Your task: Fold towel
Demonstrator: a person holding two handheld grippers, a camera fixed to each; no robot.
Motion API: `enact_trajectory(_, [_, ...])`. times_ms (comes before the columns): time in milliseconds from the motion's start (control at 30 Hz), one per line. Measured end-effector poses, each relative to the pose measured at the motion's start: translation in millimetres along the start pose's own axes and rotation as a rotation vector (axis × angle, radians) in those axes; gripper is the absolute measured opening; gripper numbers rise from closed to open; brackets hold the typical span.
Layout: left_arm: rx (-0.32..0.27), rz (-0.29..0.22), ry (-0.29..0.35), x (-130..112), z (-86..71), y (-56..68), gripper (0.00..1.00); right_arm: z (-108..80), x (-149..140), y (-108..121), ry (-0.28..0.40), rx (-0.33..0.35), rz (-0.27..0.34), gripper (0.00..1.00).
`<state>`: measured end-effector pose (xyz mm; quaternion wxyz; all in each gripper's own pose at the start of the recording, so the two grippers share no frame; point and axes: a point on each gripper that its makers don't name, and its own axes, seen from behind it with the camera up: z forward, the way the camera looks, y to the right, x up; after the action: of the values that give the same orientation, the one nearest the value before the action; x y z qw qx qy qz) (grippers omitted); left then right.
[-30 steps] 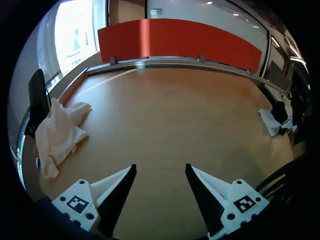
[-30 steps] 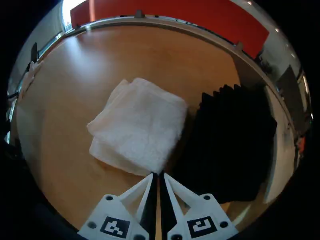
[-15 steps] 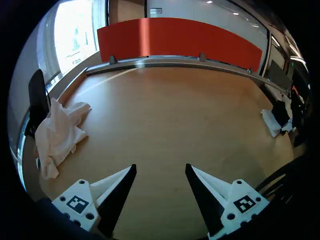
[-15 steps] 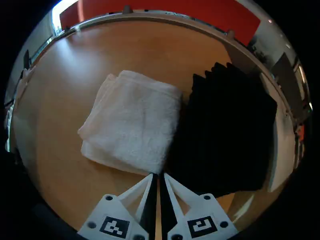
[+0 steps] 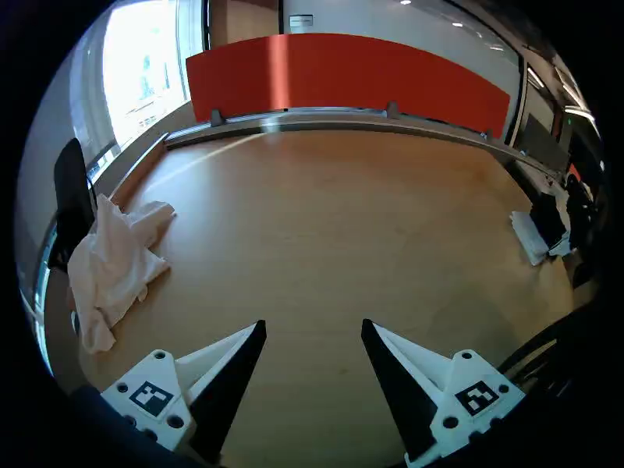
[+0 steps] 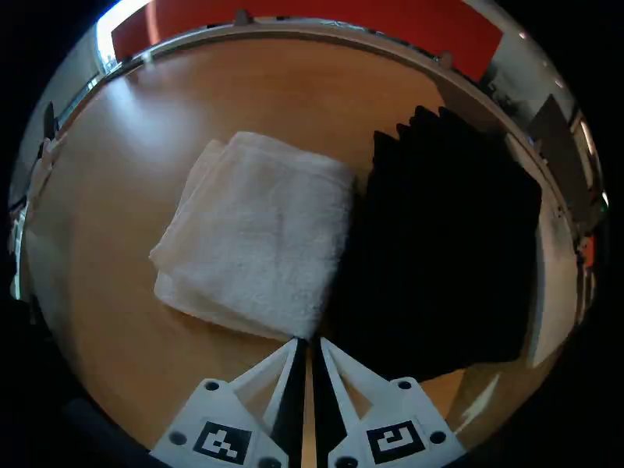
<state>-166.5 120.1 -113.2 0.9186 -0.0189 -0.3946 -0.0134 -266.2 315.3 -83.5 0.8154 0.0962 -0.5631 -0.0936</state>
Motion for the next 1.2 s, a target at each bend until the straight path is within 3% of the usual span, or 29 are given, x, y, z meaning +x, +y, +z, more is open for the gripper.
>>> enact_trajectory(167, [0.000, 0.005, 0.000, 0, 0.6, 1.0, 0.91, 1.0, -2, 0, 0.001, -0.004, 0.007, 0.08])
enact_trajectory(267, [-0.001, 0.007, -0.001, 0, 1.1, 1.1, 0.90, 0.4, -1, 1, 0.005, -0.007, 0.012, 0.18])
enact_trajectory(367, [-0.001, 0.007, 0.000, 1, 1.8, 1.1, 0.91, -1.9, -1, -1, 0.014, -0.003, 0.014, 0.33])
enact_trajectory(467, [-0.002, 0.005, 0.002, 2, 2.2, 1.2, 0.91, -5.9, 0, -5, 0.029, 0.006, 0.011, 0.61])
enact_trajectory(533, [-0.003, 0.004, 0.003, 2, 2.4, 1.2, 0.90, -8.7, 2, -9, 0.041, 0.011, 0.008, 0.70])
enact_trajectory(867, [-0.005, 0.005, 0.003, 1, 3.5, -0.3, 0.91, -14.3, 29, -49, 0.114, 0.069, -0.015, 0.72])
enact_trajectory(1200, [0.001, -0.007, 0.008, -1, -0.6, -7.8, 0.91, -7.9, 54, -104, 0.148, 0.131, -0.093, 0.70])
